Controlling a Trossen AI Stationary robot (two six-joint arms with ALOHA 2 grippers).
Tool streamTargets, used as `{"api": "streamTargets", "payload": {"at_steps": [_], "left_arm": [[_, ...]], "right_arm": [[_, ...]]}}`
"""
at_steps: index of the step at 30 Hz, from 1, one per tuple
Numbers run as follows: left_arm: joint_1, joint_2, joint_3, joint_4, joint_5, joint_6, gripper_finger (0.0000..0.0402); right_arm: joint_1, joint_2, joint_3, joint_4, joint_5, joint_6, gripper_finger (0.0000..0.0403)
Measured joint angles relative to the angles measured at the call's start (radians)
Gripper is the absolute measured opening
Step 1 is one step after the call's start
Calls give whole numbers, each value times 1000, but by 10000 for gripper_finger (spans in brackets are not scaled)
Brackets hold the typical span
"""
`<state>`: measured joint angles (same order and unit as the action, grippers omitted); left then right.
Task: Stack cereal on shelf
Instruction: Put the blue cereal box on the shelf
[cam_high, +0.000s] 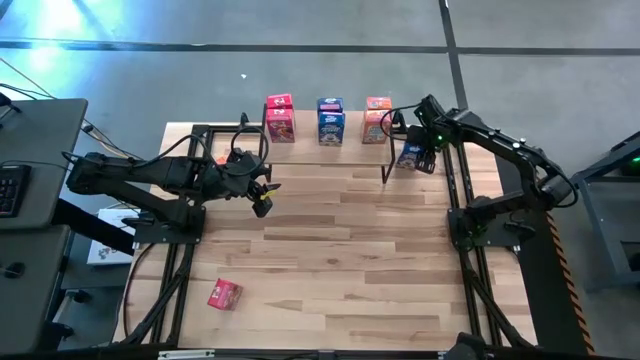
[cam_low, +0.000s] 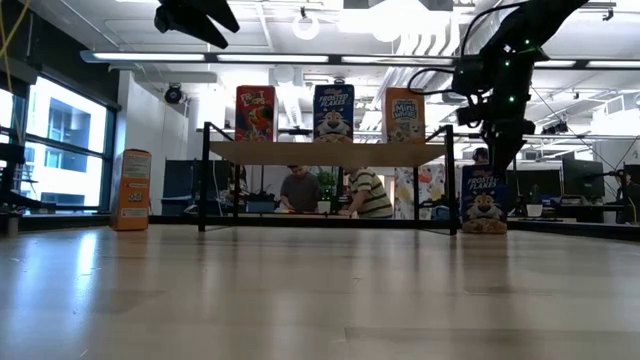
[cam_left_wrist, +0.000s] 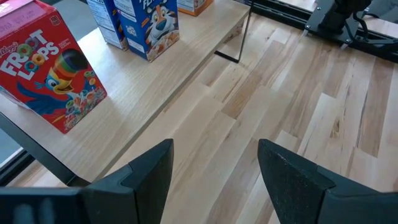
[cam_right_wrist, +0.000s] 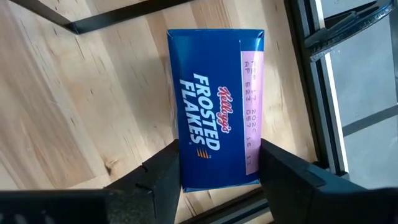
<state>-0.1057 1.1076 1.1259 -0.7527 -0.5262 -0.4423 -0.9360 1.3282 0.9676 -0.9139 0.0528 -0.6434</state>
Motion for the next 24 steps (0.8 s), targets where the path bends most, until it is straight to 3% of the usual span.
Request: {"api": "streamTargets", "payload": {"at_steps": [24], "left_arm": [[1,0,0,1,0,0,223]], "right_arm": [[1,-149,0,-217,6,145,172]]}}
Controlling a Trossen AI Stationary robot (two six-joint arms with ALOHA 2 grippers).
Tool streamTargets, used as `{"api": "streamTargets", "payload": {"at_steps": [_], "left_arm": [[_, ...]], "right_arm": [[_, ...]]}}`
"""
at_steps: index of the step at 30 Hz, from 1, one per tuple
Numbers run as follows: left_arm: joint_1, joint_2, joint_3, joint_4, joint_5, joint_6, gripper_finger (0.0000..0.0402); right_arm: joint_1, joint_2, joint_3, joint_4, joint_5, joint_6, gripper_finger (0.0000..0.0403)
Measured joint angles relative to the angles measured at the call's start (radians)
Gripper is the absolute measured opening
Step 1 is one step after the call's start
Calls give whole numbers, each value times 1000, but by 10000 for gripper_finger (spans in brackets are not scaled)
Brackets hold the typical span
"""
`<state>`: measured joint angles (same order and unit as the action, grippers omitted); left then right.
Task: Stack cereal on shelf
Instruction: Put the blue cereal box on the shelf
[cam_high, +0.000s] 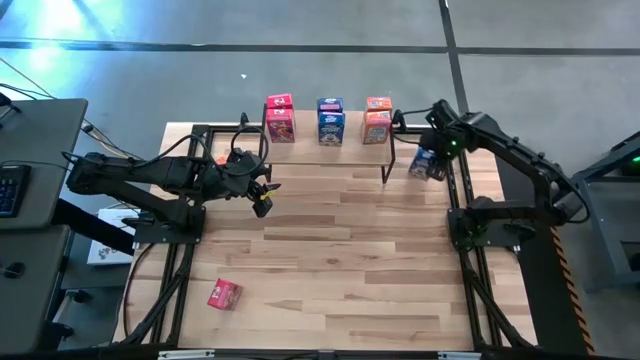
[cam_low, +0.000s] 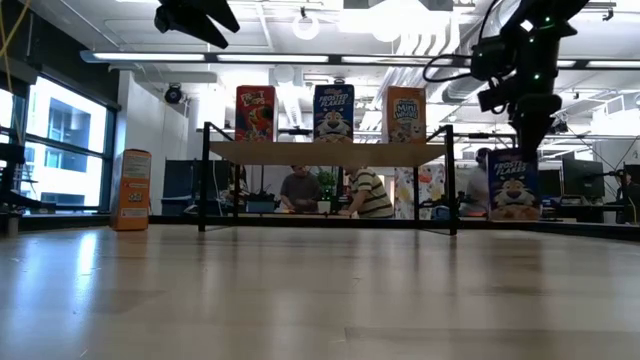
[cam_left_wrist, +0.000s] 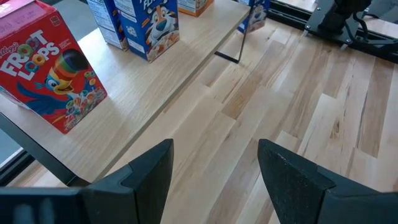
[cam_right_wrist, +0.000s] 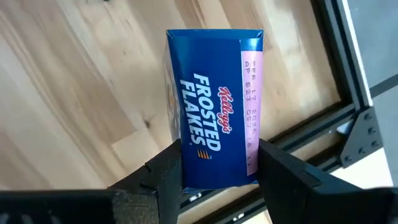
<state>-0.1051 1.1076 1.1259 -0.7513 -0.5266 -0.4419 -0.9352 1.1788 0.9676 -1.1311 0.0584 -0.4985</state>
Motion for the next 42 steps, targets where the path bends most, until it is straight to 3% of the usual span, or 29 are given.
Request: {"api": "streamTargets", "payload": {"at_steps": [12,33,42], "left_arm": [[0,0,0,0,0,0,223],[0,0,0,0,0,0,223],[0,0,0,0,0,0,223]], "right_arm": [[107,-56,0,-113,-8,129,172],[553,-59,0,-186,-9,577,172],[753,-59,0,-97,-19,777,172]]}}
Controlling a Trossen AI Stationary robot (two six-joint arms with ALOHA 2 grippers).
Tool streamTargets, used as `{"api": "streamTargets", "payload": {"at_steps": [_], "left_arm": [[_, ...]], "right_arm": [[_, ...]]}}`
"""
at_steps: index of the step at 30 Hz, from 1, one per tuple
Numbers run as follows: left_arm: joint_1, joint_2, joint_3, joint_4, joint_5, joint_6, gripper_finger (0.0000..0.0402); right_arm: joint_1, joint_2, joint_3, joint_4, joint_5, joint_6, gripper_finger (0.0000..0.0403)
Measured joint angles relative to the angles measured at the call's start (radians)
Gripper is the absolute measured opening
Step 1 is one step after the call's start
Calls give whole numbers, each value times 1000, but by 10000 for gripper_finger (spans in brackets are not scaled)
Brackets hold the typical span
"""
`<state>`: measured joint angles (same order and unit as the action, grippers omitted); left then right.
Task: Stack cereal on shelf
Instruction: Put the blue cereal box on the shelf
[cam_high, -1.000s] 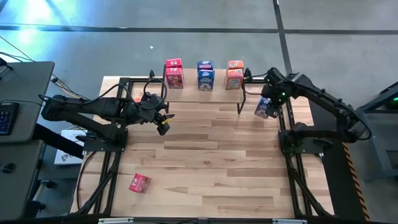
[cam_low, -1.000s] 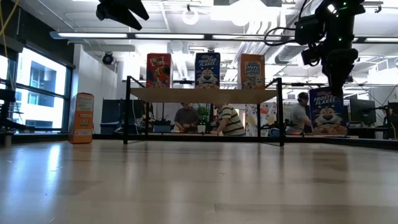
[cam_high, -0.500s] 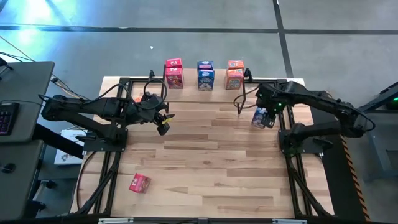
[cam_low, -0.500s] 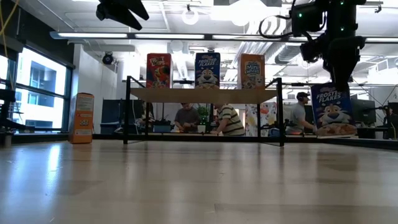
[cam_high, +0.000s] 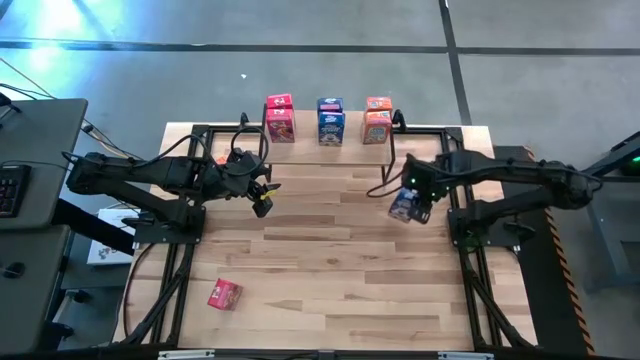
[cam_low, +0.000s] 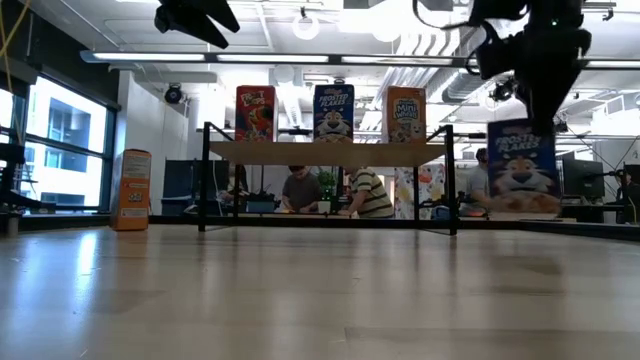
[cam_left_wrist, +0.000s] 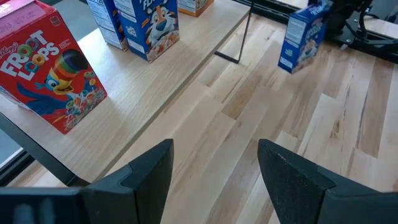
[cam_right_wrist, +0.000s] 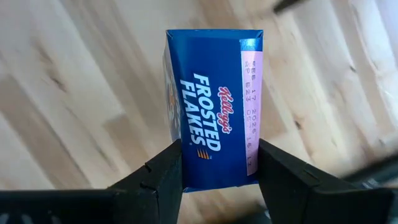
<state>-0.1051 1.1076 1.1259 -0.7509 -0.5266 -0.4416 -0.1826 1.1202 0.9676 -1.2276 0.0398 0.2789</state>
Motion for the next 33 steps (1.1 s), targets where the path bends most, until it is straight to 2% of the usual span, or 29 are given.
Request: {"api": "streamTargets", "payload": {"at_steps": [5,11,22,33], "left_arm": [[0,0,0,0,0,0,223],[0,0,0,0,0,0,223],[0,0,0,0,0,0,223],[0,0,0,3,0,0,223]], "right_arm": [[82,0,0,105,-27,77,172],[137,0,0,254,-31,79,172],[144,1,7,540,-40,-72,172],[138,114,280,499,47,-302,172]]}}
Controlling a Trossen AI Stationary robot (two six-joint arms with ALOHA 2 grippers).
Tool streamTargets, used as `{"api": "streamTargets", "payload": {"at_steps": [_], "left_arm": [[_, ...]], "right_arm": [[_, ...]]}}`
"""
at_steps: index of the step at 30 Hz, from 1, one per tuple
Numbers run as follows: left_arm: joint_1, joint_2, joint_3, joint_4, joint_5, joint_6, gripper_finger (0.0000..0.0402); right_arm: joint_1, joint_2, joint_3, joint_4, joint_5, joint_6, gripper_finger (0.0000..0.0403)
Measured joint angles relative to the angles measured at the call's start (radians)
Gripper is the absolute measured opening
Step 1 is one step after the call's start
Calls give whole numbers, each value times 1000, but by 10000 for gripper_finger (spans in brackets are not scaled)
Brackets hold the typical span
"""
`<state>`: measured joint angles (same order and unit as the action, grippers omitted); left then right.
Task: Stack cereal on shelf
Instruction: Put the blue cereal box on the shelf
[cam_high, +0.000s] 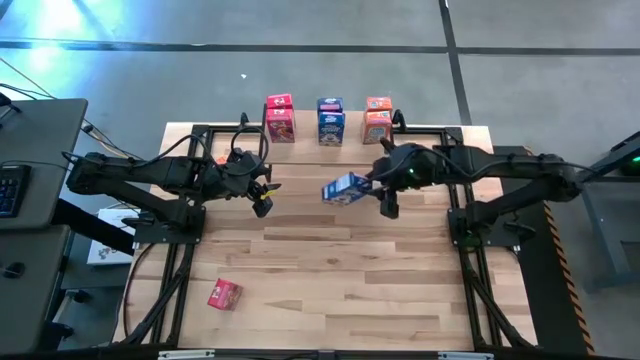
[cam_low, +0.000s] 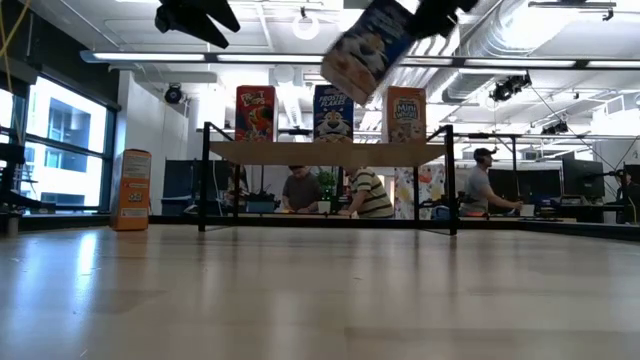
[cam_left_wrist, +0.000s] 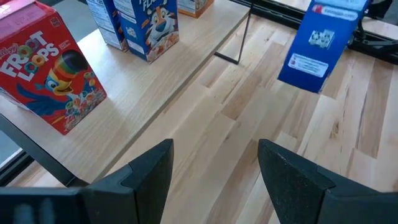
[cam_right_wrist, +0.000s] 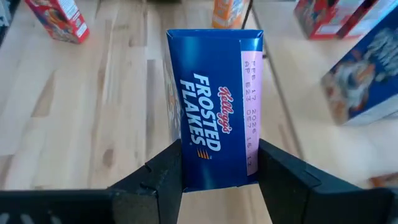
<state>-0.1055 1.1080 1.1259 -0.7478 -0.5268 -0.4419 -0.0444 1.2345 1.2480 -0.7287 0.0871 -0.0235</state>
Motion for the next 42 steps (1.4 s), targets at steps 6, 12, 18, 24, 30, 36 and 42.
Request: {"api": "streamTargets", "payload": {"at_steps": [6,12,18,24,30,36,42], "left_arm": [[0,0,0,1,0,0,223],[0,0,0,0,0,31,223],[0,0,0,0,0,34,223],[0,0,0,0,0,35,223],[0,0,0,0,0,34,223],[0,0,0,2,0,34,223],[0,0,0,5,0,34,223]], "right_arm": [[-58,121,206,-154,34,-84,172],[-131,238,373,-257,34,-158,172],[-178,335,495,-336,24,-226,172],[-212,429,612,-411,22,-290,172],[-240,496,684,-452,25,-341,172],[-259,518,687,-457,87,-379,172],[-277,534,688,-452,88,-414,172]]}}
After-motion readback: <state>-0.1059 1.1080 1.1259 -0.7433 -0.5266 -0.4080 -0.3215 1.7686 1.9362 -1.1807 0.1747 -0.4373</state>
